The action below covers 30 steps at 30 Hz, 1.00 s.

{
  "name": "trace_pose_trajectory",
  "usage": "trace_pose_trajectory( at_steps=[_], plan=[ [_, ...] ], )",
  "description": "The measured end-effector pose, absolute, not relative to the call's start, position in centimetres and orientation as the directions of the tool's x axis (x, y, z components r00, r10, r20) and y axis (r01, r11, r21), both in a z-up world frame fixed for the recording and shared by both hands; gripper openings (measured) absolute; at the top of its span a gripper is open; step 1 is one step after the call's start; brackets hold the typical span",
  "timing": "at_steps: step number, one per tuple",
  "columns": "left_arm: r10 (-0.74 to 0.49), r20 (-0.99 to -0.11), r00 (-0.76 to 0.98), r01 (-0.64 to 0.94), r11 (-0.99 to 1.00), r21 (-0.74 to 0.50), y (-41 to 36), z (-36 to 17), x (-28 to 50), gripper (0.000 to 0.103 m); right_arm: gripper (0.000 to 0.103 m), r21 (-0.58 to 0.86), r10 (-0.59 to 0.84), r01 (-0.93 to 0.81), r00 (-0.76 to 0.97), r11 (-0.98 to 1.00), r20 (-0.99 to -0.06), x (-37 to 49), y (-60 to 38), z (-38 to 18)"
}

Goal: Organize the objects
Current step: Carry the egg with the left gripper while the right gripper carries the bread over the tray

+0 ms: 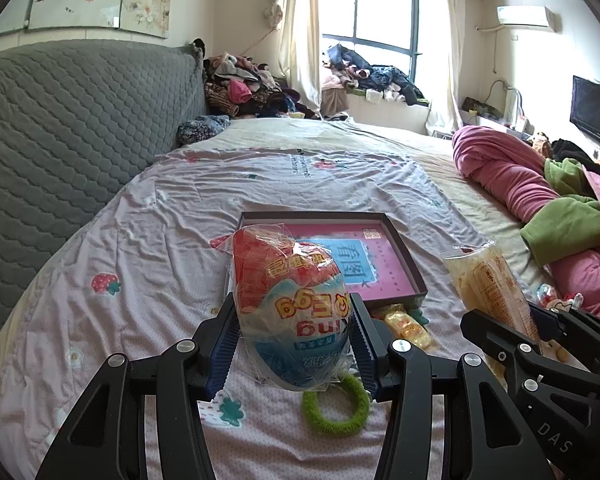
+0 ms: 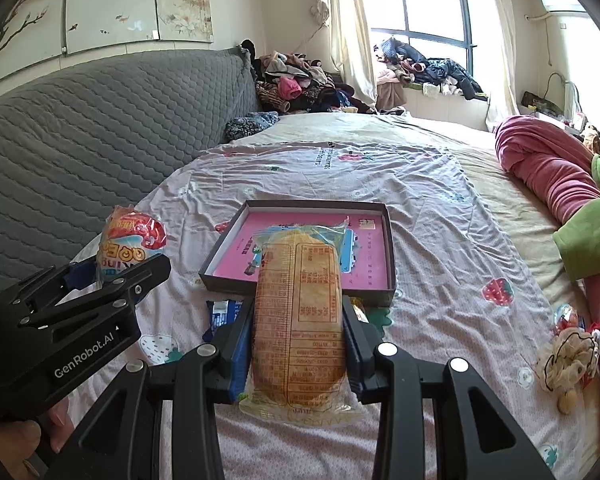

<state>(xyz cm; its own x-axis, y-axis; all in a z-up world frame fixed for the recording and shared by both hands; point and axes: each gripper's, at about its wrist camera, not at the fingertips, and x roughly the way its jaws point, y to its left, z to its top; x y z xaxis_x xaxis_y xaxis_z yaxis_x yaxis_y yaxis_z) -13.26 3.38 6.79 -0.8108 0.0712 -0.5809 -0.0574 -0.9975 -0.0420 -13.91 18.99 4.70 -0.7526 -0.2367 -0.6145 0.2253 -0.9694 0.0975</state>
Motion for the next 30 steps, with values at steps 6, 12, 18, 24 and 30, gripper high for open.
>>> trace_pose_trajectory(
  at_steps=[6,12,18,24,30],
  plan=[
    [0.066,-0.575,-0.815,-0.056,-0.998,-0.035,3.4,6.9,-14.6,0.053,0.039,0.099,-0.242,0.23,-0.755,-0.968,-0.61,-15.1,18.8,4.8],
    [0.068,-0.577,-0.814,-0.058,-0.998,-0.036,3.4,6.6,-16.3,0.053,0.039,0.103,-0.251,0.238,-0.761,-0.966,-0.598,-16.5,18.6,4.8],
    [0.066,-0.571,-0.818,-0.054,-0.998,-0.039,3.3,6.4,-18.8,0.053,0.039,0.114,-0.26,0.24,-0.764,-0.964,-0.59,-18.7,18.4,4.4],
    [0.057,-0.56,-0.827,-0.047,-0.998,-0.032,3.1,6.0,-22.0,0.053,0.039,0.12,-0.265,0.241,-0.77,-0.963,-0.581,-21.6,18.5,4.0],
    [0.061,-0.566,-0.822,-0.043,-0.998,-0.044,2.9,5.3,-25.2,0.053,0.039,0.112,-0.263,0.244,-0.773,-0.963,-0.577,-24.0,18.5,3.7]
  ],
)
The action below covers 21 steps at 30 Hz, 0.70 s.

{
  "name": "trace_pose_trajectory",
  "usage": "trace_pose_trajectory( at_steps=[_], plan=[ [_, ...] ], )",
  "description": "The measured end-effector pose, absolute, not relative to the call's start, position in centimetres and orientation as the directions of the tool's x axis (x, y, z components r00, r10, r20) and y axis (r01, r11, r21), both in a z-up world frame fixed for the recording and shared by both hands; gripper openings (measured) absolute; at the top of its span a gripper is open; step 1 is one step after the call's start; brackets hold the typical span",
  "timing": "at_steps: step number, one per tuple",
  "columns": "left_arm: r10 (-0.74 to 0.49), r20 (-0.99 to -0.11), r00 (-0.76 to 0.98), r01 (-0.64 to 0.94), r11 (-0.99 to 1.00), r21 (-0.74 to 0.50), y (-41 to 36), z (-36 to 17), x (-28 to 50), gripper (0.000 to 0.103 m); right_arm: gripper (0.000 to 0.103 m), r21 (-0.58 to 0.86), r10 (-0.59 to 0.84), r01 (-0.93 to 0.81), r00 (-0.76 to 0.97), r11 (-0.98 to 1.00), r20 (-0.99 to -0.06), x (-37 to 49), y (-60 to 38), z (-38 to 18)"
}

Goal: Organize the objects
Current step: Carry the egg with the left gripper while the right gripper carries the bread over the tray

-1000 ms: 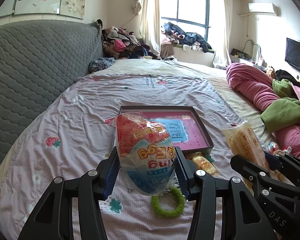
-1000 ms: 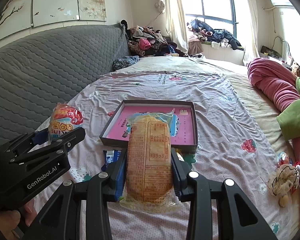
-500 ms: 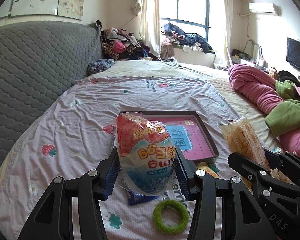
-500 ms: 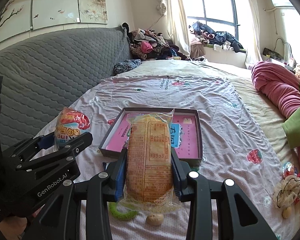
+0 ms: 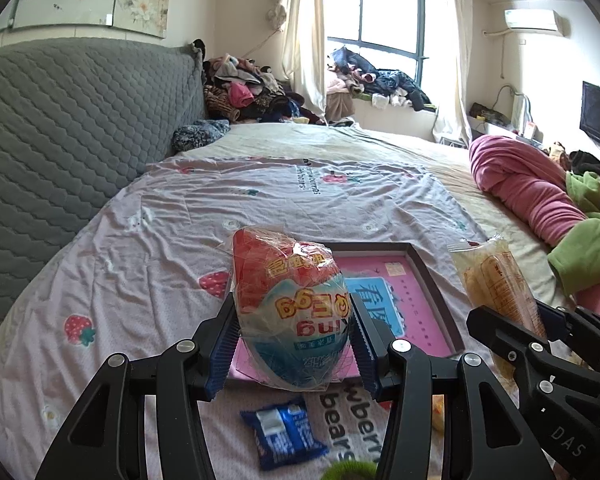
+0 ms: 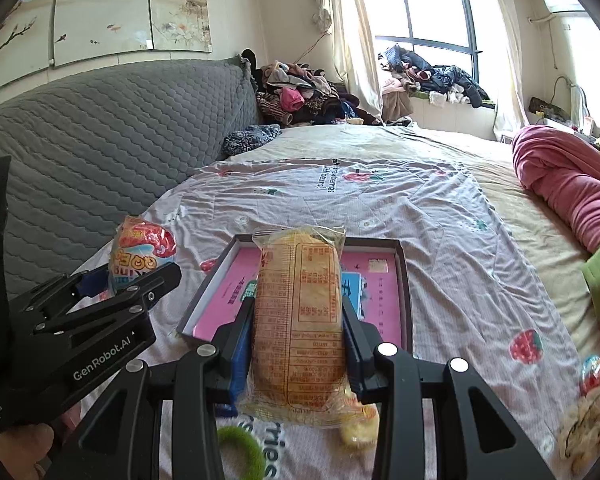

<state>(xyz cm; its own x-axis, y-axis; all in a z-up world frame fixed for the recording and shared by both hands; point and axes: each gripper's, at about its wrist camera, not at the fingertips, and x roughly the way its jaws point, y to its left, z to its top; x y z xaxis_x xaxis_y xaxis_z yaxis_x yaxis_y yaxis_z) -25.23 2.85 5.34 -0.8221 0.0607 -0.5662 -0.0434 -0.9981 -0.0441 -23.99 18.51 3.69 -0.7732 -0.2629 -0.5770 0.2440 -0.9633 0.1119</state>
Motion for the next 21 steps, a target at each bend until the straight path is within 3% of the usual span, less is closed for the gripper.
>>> trace_pose_trajectory(
  at_steps=[21],
  plan=[
    [0.066,-0.559,-0.826,-0.054,-0.998,-0.037,5.2,3.0,-33.7,0.053,0.039,0.115,-0.25,0.224,-0.797,-0.968,-0.55,-31.9,19.4,2.2]
  ],
)
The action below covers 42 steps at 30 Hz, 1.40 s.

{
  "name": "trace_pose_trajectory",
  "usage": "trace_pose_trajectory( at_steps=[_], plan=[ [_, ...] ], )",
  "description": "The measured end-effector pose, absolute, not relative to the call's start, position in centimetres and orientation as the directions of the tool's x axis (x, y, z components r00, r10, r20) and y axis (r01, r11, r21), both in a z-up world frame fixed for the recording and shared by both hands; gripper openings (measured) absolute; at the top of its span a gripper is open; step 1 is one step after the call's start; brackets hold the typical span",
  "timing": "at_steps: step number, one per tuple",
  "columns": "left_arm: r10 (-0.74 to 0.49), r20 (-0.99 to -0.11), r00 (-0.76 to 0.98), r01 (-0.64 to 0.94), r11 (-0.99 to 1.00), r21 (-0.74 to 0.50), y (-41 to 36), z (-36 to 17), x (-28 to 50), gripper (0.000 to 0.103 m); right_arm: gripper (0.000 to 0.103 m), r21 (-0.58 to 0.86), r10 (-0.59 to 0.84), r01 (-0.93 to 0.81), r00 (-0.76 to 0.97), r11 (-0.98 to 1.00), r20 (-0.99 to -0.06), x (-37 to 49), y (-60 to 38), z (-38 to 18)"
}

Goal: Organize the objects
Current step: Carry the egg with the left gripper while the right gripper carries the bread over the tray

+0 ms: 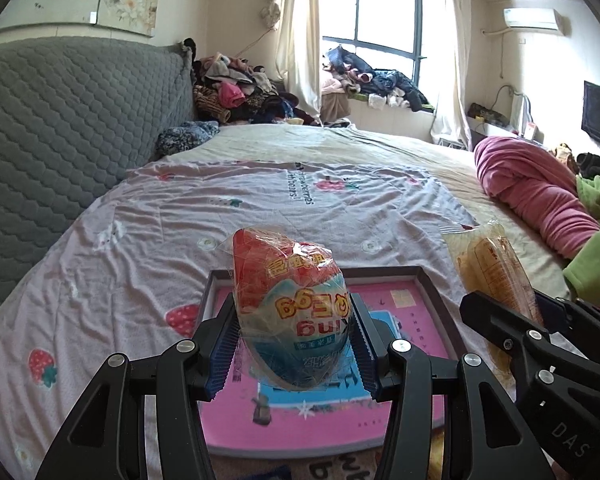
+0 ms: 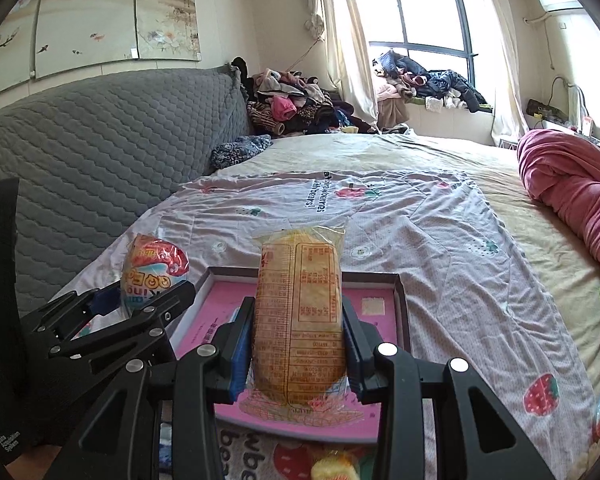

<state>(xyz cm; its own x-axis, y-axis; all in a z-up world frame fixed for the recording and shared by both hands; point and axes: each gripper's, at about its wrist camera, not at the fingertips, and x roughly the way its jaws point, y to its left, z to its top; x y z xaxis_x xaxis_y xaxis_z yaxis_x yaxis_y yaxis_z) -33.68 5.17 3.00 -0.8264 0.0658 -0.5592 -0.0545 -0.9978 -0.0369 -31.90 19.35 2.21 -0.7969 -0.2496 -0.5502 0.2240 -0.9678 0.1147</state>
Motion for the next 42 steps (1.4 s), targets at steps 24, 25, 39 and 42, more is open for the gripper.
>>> trace_pose_trajectory(
  at_steps=[24,25,39,42],
  plan=[
    [0.045,-0.595,-0.803,-0.039,-0.999,-0.022,5.4,-2.4,-42.9,0.054,0.039,0.079,-0.2,0.198,-0.73,-0.977,-0.654,-41.8,18.4,-3.0],
    [0.053,-0.602,-0.797,-0.038,-0.999,-0.037,5.2,-2.8,-43.3,0.054,0.039,0.073,-0.197,0.199,-0.722,-0.977,-0.664,-42.2,18.4,-3.5],
    [0.027,-0.678,-0.734,-0.009,-1.0,-0.03,4.7,-6.0,-45.8,0.054,0.039,0.081,-0.179,0.178,-0.643,-0.981,-0.745,-44.0,19.2,-7.0],
    [0.018,-0.69,-0.723,-0.009,-1.0,-0.017,5.0,-6.4,-46.1,0.054,0.039,0.079,-0.18,0.186,-0.628,-0.979,-0.757,-44.2,19.0,-7.4]
  ],
)
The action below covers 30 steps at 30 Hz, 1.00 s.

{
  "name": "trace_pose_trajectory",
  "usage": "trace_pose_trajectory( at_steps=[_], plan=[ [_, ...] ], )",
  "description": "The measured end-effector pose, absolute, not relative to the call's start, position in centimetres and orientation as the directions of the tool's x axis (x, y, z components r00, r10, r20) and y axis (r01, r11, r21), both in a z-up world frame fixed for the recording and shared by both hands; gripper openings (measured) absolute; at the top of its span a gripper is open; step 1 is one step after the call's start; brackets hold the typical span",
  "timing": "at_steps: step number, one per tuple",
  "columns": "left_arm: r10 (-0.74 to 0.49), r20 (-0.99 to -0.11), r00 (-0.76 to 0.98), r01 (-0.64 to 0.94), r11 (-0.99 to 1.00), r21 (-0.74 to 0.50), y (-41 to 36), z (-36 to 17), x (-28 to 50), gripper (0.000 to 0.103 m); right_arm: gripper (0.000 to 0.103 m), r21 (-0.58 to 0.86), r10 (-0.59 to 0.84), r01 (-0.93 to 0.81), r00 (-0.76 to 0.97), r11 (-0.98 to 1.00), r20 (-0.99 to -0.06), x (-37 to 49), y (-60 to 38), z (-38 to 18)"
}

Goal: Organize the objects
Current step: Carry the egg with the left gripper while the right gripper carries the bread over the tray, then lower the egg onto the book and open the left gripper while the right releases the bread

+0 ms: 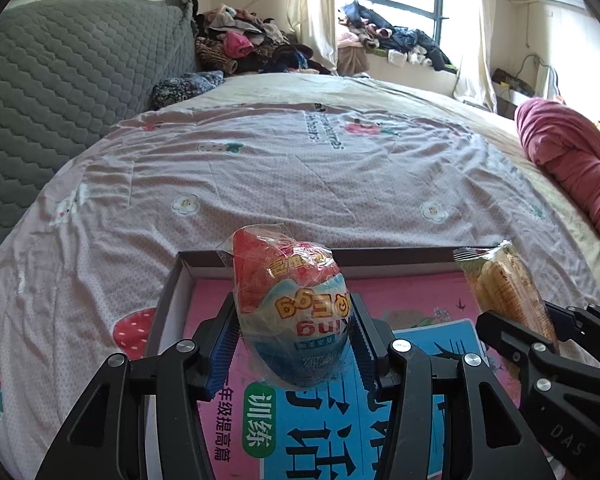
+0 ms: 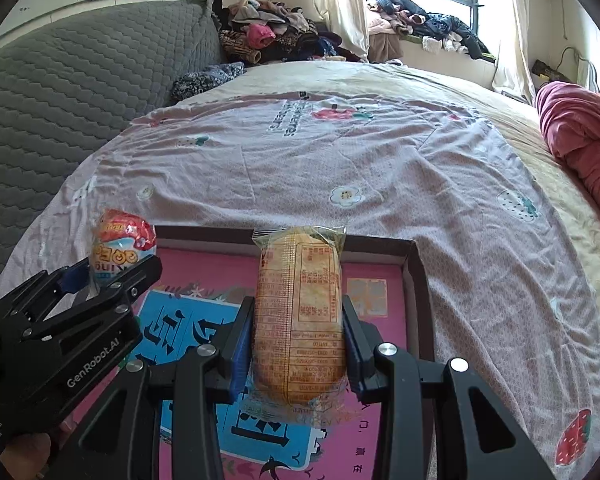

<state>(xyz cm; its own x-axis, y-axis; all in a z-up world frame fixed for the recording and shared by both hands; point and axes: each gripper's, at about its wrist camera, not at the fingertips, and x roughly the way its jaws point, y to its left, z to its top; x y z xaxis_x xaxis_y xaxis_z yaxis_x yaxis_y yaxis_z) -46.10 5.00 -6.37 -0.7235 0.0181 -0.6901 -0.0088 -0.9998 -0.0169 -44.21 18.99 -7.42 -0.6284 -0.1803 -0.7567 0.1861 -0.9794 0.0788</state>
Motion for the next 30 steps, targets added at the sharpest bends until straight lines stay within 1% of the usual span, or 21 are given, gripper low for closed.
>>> trace_pose_trajectory(
  at_steps=[9,22,26,30],
  plan=[
    [0.021,-0.728,-0.685,-0.028,-1.0,-0.002,5.6,-7.6,-46.8,0.054,0.039,0.068,-0.175,0.199,-0.59,-0.978,-0.788,-44.6,18.6,-8.7],
    [0.026,-0.759,-0.651,-0.035,-0.999,-0.004,5.8,-8.3,-47.0,0.054,0.04,0.06,-0.157,0.193,-0.539,-0.979,-0.828,-45.3,18.5,-10.4],
    [0.031,-0.779,-0.626,-0.044,-0.999,-0.004,5.9,-8.8,-47.3,0.054,0.04,0.059,-0.154,0.193,-0.528,-0.979,-0.835,-45.3,18.4,-10.7],
    [0.036,-0.781,-0.623,-0.048,-0.999,-0.009,5.8,-8.9,-47.4,0.055,0.04,0.062,-0.151,0.185,-0.524,-0.981,-0.838,-45.4,18.4,-10.9]
  ],
)
